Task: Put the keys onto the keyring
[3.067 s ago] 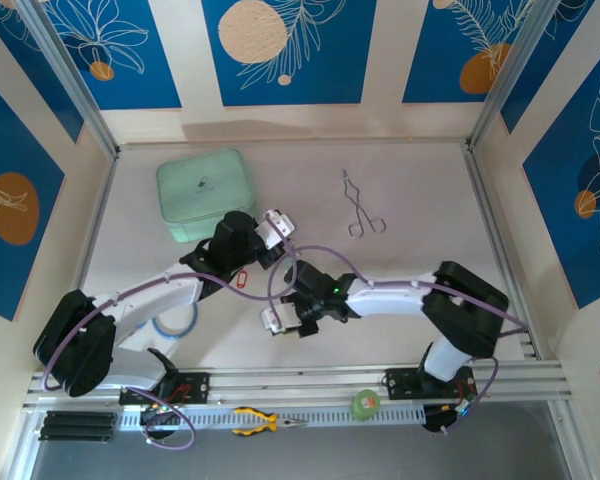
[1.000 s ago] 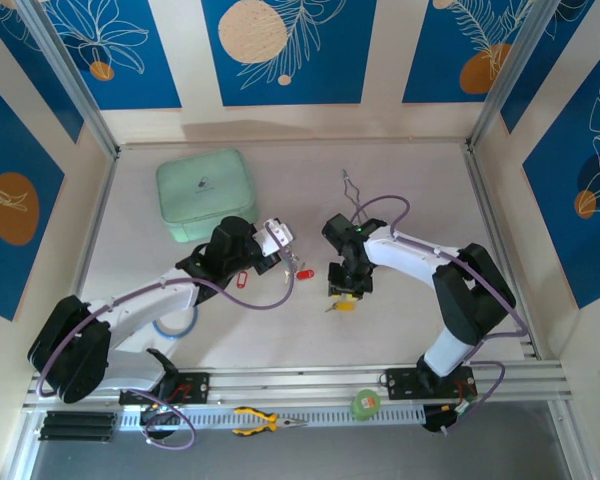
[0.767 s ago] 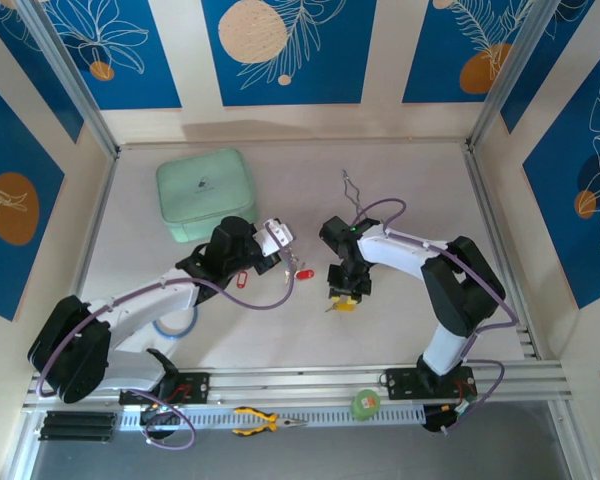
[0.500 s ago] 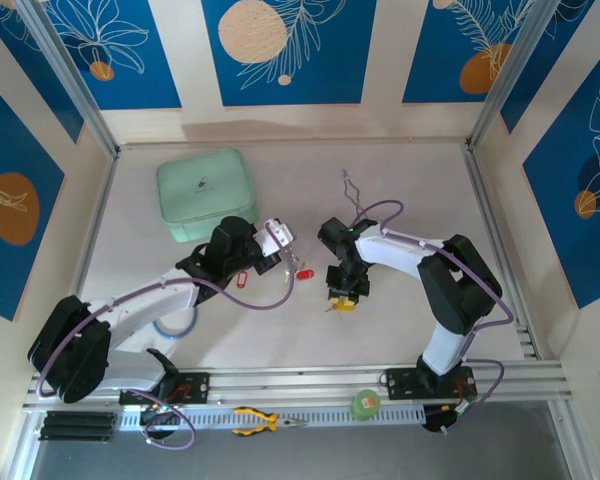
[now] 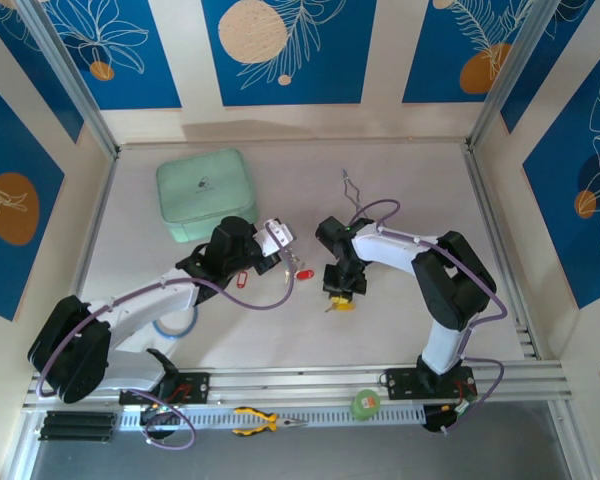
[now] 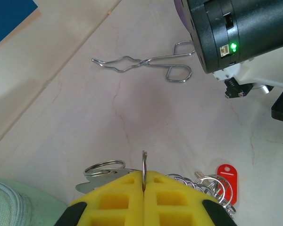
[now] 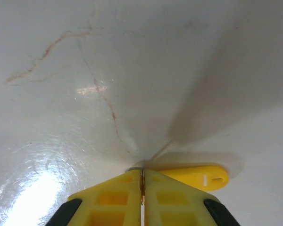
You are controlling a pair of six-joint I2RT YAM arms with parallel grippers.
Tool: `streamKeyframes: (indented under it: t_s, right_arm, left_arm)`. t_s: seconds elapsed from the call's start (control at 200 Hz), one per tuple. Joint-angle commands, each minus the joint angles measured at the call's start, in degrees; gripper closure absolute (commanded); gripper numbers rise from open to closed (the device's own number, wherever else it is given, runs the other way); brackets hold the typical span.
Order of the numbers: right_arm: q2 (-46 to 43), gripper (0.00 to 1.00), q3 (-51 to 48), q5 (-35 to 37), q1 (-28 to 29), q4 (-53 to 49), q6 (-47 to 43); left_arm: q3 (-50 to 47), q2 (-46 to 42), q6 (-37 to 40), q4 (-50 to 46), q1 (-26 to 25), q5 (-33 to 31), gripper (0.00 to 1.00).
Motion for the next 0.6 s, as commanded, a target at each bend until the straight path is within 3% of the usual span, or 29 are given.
streamKeyframes:
  t_s: [0.0, 0.265, 0.595]
  right_arm:
    - [0.39, 0.95, 1.25, -0.33, 0.03, -1.31, -0.21]
    - [-1.7, 1.0, 1.28, 0.96, 0.36, -2.24, -1.76]
    - [-19.37, 1.0, -7.28, 1.89, 2.56, 10.35, -15.31]
  left_arm:
    - [-0.38, -1.44, 1.17, 0.49, 0.35, 1.53, 1.0]
    - [-0.12, -1.64, 1.33, 0.18, 0.36, 1.6, 1.0]
    - [-1.74, -4.19, -1.61, -0.71, 0.38, 2.07, 1.0]
